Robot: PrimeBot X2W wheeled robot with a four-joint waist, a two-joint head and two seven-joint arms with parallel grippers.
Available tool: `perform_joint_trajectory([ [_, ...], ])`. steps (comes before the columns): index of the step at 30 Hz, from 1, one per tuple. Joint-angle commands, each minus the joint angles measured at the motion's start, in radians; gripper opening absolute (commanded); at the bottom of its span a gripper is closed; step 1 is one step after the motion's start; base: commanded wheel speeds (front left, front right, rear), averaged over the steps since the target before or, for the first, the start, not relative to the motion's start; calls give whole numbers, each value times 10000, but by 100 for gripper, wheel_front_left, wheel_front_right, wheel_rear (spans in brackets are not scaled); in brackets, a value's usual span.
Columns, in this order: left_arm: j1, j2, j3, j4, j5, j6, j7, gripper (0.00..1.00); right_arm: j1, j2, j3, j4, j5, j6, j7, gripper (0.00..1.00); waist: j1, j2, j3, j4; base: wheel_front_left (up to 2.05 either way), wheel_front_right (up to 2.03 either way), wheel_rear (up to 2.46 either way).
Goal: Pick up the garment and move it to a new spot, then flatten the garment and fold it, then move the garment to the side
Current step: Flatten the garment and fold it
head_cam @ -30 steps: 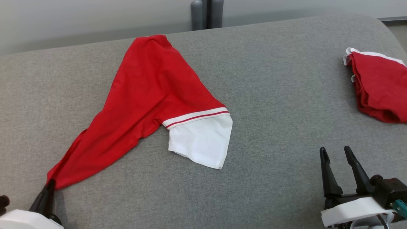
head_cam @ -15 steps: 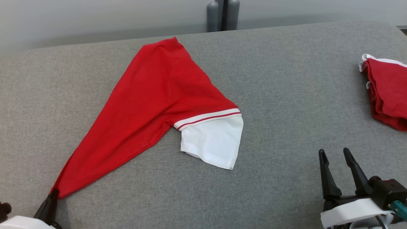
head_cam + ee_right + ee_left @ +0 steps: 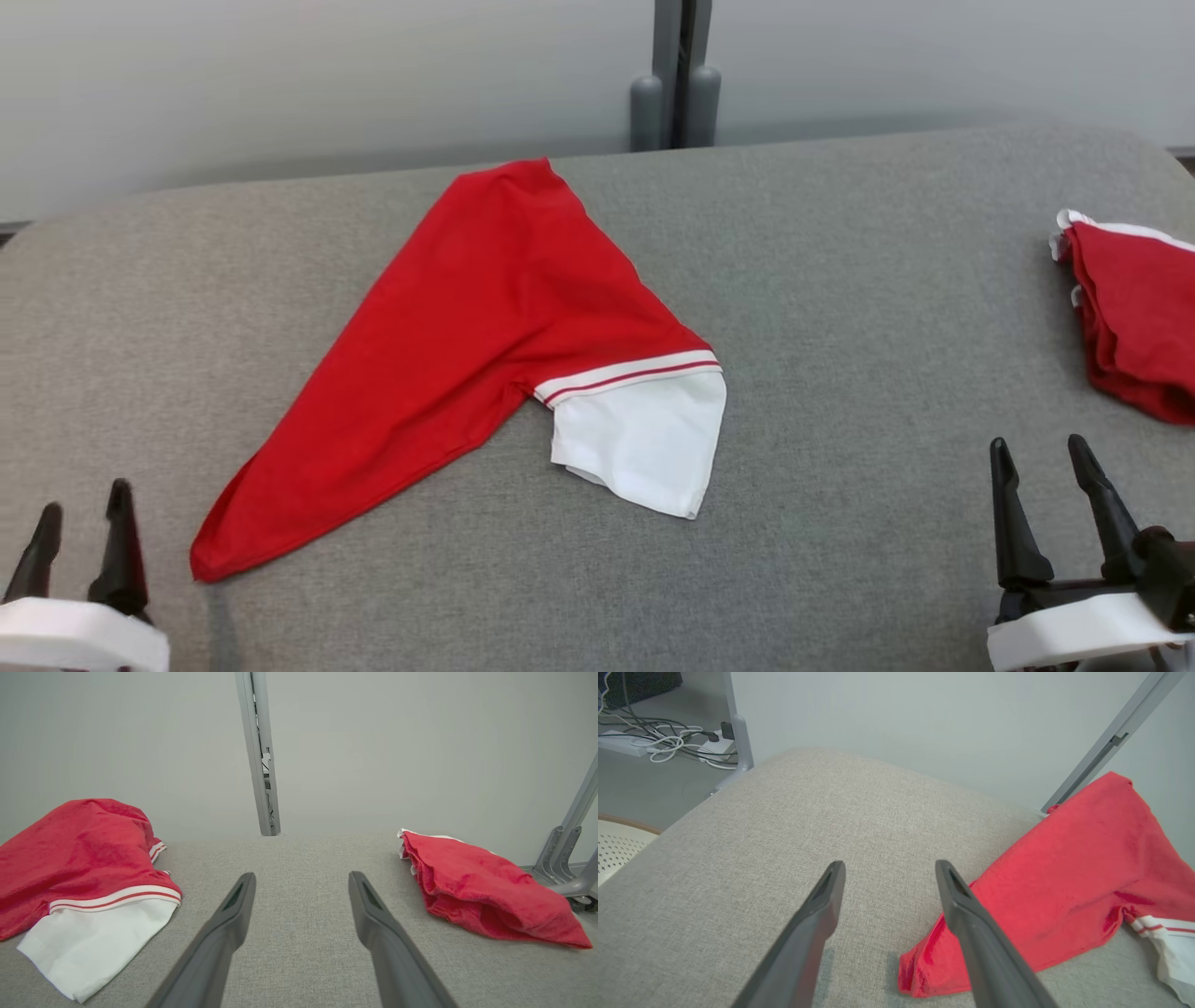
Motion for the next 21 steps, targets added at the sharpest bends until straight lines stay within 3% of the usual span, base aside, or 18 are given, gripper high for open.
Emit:
perform_joint_trajectory([
  [1, 42, -227, 211, -413, 826, 184, -47, 100, 151, -109, -103, -133, -218, 2, -45, 100, 0, -1, -364, 212, 0, 0, 0],
  [7, 413, -1328, 571, -1380, 3130, 268, -49, 100, 381, -169, -219, -451, -521, 2, -45, 100, 0, -1, -883, 348, 0, 0, 0],
  [10, 657, -1914, 380, -1469, 4638, 66, -48, 100, 537, -141, -155, -524, -555, 0, -45, 100, 0, -1, -1097, 350, 0, 0, 0],
  [21, 1157, -3984, 1344, -1426, 7619, -1639, -41, 100, 982, -46, 160, -378, -751, 0, -47, 100, 0, -1, -1339, 247, 0, 0, 0],
])
